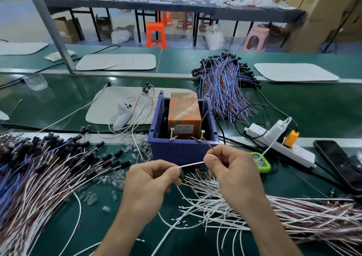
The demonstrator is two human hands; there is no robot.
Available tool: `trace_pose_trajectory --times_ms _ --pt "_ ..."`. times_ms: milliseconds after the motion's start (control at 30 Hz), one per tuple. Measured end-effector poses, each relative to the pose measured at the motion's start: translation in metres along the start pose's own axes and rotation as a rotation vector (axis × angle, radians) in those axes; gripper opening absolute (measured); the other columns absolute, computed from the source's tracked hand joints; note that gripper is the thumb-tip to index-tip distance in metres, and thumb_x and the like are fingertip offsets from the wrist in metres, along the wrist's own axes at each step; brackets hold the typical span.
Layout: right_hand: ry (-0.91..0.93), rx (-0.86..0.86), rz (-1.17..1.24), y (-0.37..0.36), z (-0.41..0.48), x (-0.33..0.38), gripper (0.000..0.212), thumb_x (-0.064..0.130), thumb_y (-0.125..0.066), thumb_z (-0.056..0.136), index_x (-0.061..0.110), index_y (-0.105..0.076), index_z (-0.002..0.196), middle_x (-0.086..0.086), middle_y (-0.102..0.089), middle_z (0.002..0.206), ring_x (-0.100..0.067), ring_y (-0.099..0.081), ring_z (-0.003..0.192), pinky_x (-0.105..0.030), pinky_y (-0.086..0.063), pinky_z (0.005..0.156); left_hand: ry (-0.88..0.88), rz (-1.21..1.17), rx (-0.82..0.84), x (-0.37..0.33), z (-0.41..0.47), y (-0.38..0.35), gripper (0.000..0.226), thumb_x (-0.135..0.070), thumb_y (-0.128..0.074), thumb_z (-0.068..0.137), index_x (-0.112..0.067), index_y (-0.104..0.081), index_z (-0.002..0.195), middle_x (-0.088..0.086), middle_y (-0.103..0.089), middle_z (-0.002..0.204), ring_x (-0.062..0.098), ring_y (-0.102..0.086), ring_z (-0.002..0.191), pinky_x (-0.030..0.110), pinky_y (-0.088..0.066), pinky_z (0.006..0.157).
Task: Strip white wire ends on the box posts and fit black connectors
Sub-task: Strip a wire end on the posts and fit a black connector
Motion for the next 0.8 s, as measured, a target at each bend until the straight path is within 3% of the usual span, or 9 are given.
trace_pose_trajectory --times_ms 200,300,367,500,633,800 --pt "0.014 -0.013 0.004 0.000 0.003 0.004 0.010 0.028 -0.071 0.094 0.033 -0.070 0.085 -0.003 -0.067 0.062 -0.002 -0.047 0.049 -0.018 -0.039 0.050 -0.015 0.004 -0.118 0.000 0.009 0.011 0.020 -0.018 -0.078 0.088 -0.034 -0.081 0.076 0.003 -0.074 0.063 0.008 -0.056 0.050 0.024 -0.047 0.049" --pt "0.079 -0.020 -0.078 0.008 0.003 0.010 0.035 0.055 -0.049 0.096 0.027 -0.065 0.084 -0.004 -0.065 0.067 -0.005 -0.044 0.049 -0.020 -0.034 0.049 -0.072 0.079 -0.204 -0.004 0.015 0.022 0.022 -0.021 -0.079 0.089 -0.039 -0.079 0.077 0.000 -0.072 0.060 0.013 -0.061 0.051 0.034 -0.052 0.053" --pt "0.129 -0.034 -0.162 0.013 0.005 0.016 0.031 0.048 -0.040 0.102 0.029 -0.059 0.086 -0.001 -0.064 0.068 -0.011 -0.050 0.053 -0.025 -0.036 0.051 -0.099 0.127 -0.240 -0.006 0.020 0.028 0.023 -0.022 -0.079 0.089 -0.041 -0.078 0.077 -0.002 -0.070 0.058 0.010 -0.062 0.049 0.031 -0.051 0.051" --pt "0.134 -0.042 -0.289 0.018 0.011 0.014 0.019 0.027 -0.045 0.105 0.026 -0.049 0.086 0.000 -0.062 0.064 -0.016 -0.054 0.060 -0.030 -0.041 0.058 -0.113 0.218 -0.294 -0.008 0.028 0.037 0.022 -0.026 -0.079 0.088 -0.046 -0.076 0.080 -0.008 -0.067 0.054 0.002 -0.056 0.044 0.011 -0.041 0.046" --pt "0.138 -0.067 -0.315 0.022 0.014 0.010 0.020 0.021 -0.057 0.099 0.024 -0.054 0.079 0.002 -0.060 0.061 -0.016 -0.051 0.058 -0.027 -0.040 0.057 -0.125 0.314 -0.326 -0.010 0.032 0.041 0.021 -0.031 -0.079 0.088 -0.051 -0.074 0.084 -0.015 -0.067 0.056 0.002 -0.058 0.047 0.009 -0.041 0.049" --pt "0.143 -0.073 -0.303 0.024 0.015 0.006 0.023 0.012 -0.074 0.087 0.025 -0.066 0.070 0.009 -0.061 0.067 -0.009 -0.053 0.064 -0.013 -0.036 0.054 -0.148 0.368 -0.368 -0.012 0.032 0.043 0.021 -0.032 -0.079 0.088 -0.052 -0.073 0.084 -0.016 -0.065 0.054 0.003 -0.057 0.045 0.011 -0.042 0.050"
Point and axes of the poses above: each hand's wrist, its own z-axis towards the middle knuckle, its own y-axis out of the back of the hand, x = y × z, the point moved 6 cm from there along z, towards the middle knuckle
